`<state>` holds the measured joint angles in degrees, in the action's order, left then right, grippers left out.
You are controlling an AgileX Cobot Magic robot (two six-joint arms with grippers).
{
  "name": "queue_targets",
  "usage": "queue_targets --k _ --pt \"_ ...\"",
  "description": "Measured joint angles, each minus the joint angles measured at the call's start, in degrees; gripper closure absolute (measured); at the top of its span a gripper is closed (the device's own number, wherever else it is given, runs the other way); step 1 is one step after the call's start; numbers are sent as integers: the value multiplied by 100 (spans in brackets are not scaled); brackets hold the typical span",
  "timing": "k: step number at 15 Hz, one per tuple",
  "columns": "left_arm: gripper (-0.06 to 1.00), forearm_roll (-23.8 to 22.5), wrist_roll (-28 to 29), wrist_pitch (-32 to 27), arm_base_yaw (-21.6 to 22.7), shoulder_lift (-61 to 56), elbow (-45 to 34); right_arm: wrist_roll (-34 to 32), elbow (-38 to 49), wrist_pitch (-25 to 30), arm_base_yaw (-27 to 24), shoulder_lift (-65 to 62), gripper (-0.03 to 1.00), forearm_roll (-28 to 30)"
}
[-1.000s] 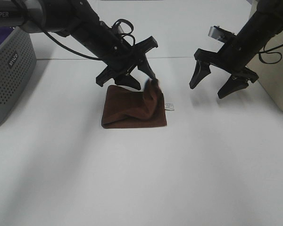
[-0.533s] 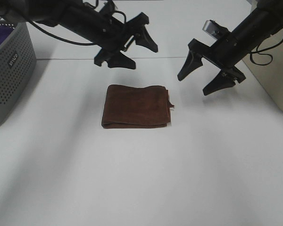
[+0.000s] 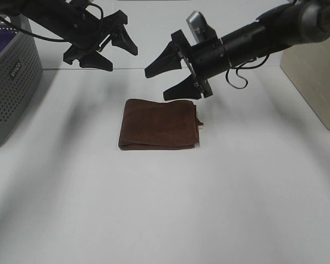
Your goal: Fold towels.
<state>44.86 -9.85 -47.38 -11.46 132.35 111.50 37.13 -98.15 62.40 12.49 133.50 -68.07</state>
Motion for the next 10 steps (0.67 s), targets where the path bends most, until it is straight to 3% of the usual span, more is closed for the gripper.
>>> queue_targets --k 7,10 --pt "23 -46 0 -424 0 -29 0 286 0 -172 -115 922 23 -275" --pt "23 -573 -17 -751 0 -470 0 281 0 -155 -120 951 23 -298"
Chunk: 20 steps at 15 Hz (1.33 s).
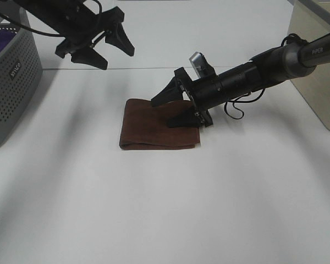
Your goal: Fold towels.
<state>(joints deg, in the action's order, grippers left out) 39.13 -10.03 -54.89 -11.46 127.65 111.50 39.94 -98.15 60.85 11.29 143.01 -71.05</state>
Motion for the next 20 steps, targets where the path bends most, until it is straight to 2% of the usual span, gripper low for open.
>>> queue_targets --k 4,7,9,13,16,18,20 --pt "23 -722 57 -441 0 -1020 0 -275 0 493 0 -395 23 235" --pt "23 -1811 625 -1209 0 -1725 6 -974 0 779 0 -1215 23 1346" --pt "23 -2389 945 -1438 0 -2086 6 -1610 0 791 0 -1793 23 2194" --pt "23 -2584 1106 -1461 0 -3111 -166 -2555 6 802 0 -3008 23 3512" --pt "23 -2939 1203 -1461 0 -4320 -1421 -3065 407 814 0 -4183 23 4458" --pt "23 -3220 1364 -1473 0 -5208 -2613 -3203 1020 814 0 -5065 23 4945" --pt "23 -3380 1524 -1478 0 -6262 -3810 -3226 1839 831 0 -5970 23 5168"
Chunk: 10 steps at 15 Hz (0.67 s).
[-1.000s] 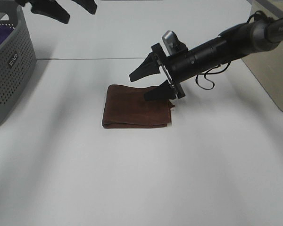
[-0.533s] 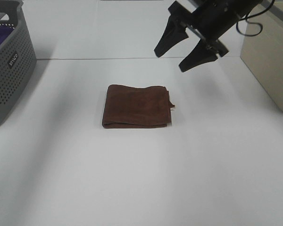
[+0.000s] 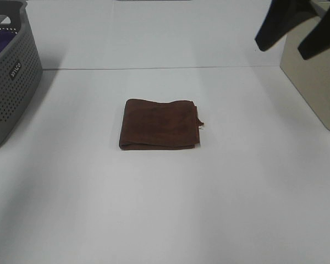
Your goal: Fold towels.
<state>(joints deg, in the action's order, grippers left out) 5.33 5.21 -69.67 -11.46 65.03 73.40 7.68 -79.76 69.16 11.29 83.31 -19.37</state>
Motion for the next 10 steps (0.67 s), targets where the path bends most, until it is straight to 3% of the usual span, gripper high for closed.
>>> queue_targets --k 6,8,9,10 --pt "23 -17 126 -11 0 -3220 -3111 -430 3094 -527 0 -2676 23 928" --pt "23 -23 126 -11 0 -4016 -3581 -539 3787 -613 0 -3386 23 1175" --pt "23 -23 -6 -17 0 -4905 -3908 -670 4561 -831 0 -4251 23 1387" --pt "23 -23 -6 -17 0 -4905 -3908 -670 4561 -831 0 -4251 23 1387"
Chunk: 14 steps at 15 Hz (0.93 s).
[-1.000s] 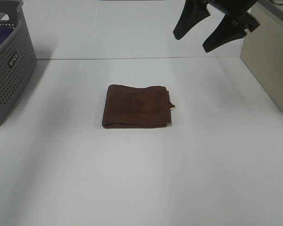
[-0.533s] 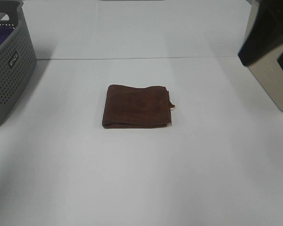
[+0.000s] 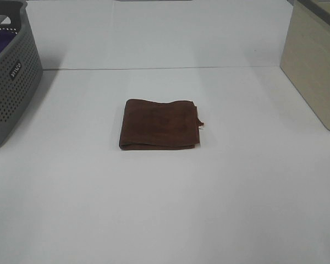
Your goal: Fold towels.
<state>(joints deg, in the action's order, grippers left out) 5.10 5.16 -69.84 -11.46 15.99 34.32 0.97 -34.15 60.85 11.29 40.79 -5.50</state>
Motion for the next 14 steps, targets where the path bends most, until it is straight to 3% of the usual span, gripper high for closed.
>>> queue_targets --k 1,4,7,14 --pt "23 0 -424 40 0 -573 -115 -11 390 -92 0 -888 23 80" --pt "23 86 -905 309 0 -791 -321 132 424 -86 0 -1822 23 86" --pt "23 235 -1043 733 0 -791 -464 458 510 -11 0 -2424 23 74" --pt "23 281 -1163 922 0 -791 -573 464 516 23 0 -2498 23 63"
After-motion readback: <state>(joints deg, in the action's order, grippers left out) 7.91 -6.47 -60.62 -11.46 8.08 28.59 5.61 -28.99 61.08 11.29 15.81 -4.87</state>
